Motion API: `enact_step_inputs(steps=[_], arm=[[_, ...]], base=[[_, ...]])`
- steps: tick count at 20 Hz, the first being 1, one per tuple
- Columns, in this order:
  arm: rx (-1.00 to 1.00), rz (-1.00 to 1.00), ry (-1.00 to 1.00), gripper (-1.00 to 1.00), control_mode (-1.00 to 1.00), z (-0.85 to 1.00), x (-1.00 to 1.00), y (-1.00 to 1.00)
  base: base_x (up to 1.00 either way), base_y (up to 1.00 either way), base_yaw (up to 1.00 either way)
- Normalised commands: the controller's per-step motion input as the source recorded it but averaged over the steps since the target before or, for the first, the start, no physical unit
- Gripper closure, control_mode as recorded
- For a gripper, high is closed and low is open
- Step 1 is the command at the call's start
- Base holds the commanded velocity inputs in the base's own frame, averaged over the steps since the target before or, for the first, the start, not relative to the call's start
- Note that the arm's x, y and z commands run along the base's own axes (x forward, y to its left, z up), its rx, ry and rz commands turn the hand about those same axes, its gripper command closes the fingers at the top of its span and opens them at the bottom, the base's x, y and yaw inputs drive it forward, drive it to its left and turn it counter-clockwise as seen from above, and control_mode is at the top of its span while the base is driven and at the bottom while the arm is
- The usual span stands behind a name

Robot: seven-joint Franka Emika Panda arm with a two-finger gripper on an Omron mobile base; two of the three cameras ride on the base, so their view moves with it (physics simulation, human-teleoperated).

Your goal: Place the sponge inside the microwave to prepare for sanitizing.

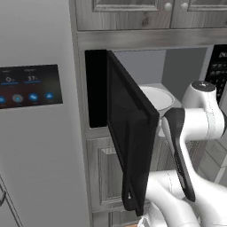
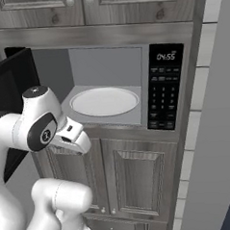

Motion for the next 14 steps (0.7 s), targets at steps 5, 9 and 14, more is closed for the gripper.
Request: enact_step_inputs(steps=[5,9,14], arm=[[0.00,0.00,0.00,-1.00,1.00,0.00,0.00,0.00],[0.00,0.00,0.00,-1.00,1.00,0.00,0.00,0.00],[0.00,0.00,0.00,-1.00,1.00,0.00,0.00,0.00]], base=[[-0.18,-0.01,0.00],[-0.53,0.00,-0.04],[-0.53,0.00,-0.07]])
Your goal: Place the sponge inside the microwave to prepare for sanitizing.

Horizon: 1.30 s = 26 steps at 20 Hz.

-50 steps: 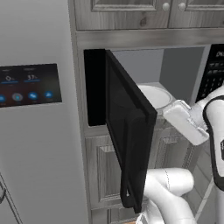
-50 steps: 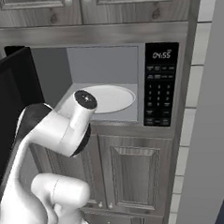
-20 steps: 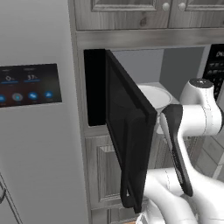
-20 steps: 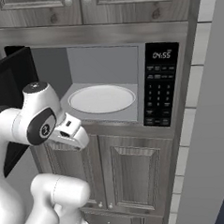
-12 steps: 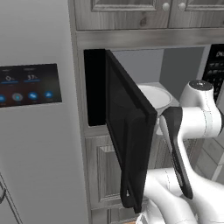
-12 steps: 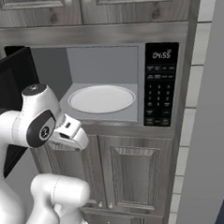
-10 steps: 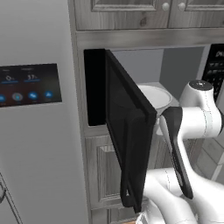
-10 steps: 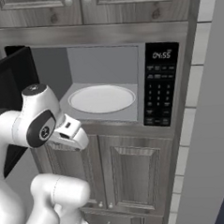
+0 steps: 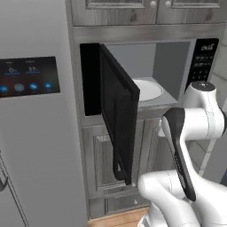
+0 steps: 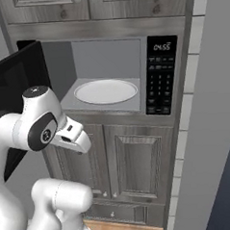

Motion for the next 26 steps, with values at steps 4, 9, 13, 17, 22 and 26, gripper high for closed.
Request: enact_step_inputs(steps=[4,9,13,17,22,26], arm=[[0.00,0.00,0.00,-1.00,1.00,0.00,0.00,0.00],[0.00,0.00,0.00,-1.00,1.00,0.00,0.00,0.00],[0.00,0.00,0.00,-1.00,1.00,0.00,0.00,0.00],[0.00,0.00,0.00,-1.00,1.00,0.00,0.00,0.00],[0.00,0.00,0.00,-1.00,1.00,0.00,0.00,0.00],[0.00,0.00,0.00,-1.00,1.00,0.00,0.00,0.00]], base=[[-0.38,0.00,-0.07],[-0.30,0.00,-0.04],[-0.20,0.00,0.09],[-0.38,0.00,0.14],[-0.66,0.00,0.14],[-0.43,0.00,0.26]])
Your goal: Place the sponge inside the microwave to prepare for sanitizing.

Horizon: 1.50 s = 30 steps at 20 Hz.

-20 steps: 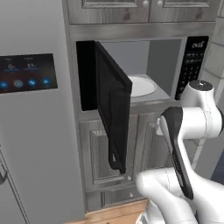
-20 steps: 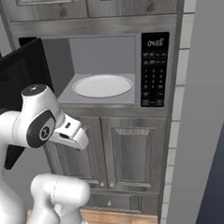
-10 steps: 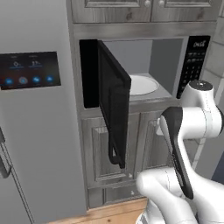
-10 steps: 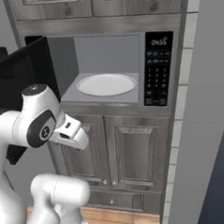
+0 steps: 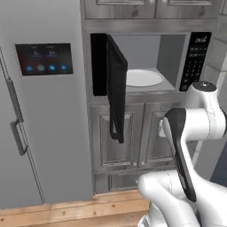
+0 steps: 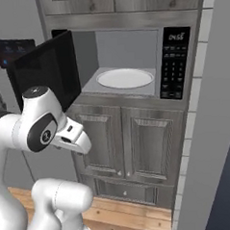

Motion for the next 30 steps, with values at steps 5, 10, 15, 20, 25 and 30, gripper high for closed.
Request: enact_step_inputs(steps=[5,10,15,20,25,30], arm=[[0.00,0.00,0.00,-1.00,1.00,0.00,0.00,0.00],[0.00,0.00,0.00,-1.00,1.00,0.00,0.00,0.00],[0.00,0.00,0.00,-1.00,1.00,0.00,0.00,0.00],[0.00,0.00,0.00,-1.00,1.00,0.00,0.00,0.00],[0.00,0.00,0.00,-1.00,1.00,0.00,0.00,0.00],[0.00,0.00,0.00,-1.00,1.00,0.00,0.00,0.00]], base=[[-0.30,0.04,0.29],[-0.09,0.29,0.10],[-0.01,0.51,-0.19],[-0.11,0.98,-0.21],[0.00,1.00,-0.13],[0.00,1.00,-0.13]])
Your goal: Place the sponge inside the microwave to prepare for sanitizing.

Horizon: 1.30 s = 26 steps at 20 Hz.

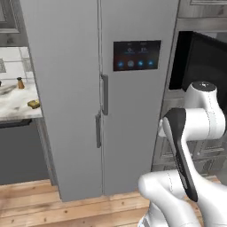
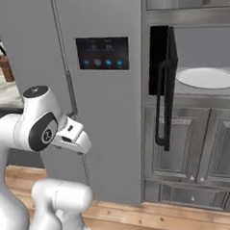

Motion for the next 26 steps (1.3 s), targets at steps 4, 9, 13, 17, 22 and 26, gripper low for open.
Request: enact_step_inputs(steps=[4,9,13,17,22,26], arm=[[0.00,0.00,0.00,-1.00,1.00,0.00,0.00,0.00],[0.00,0.00,0.00,-1.00,1.00,0.00,0.00,0.00],[0.00,0.00,0.00,-1.00,1.00,0.00,0.00,0.00],[0.00,0.00,0.00,-1.00,1.00,0.00,0.00,0.00],[0.00,0.00,0.00,-1.00,1.00,0.00,0.00,0.00],[0.00,0.00,0.00,-1.00,1.00,0.00,0.00,0.00]], base=[[0.00,1.00,-0.10],[0.00,1.00,-0.06],[0.00,0.92,0.00],[0.03,0.93,0.00],[0.09,0.92,0.00],[0.19,0.88,0.00]])
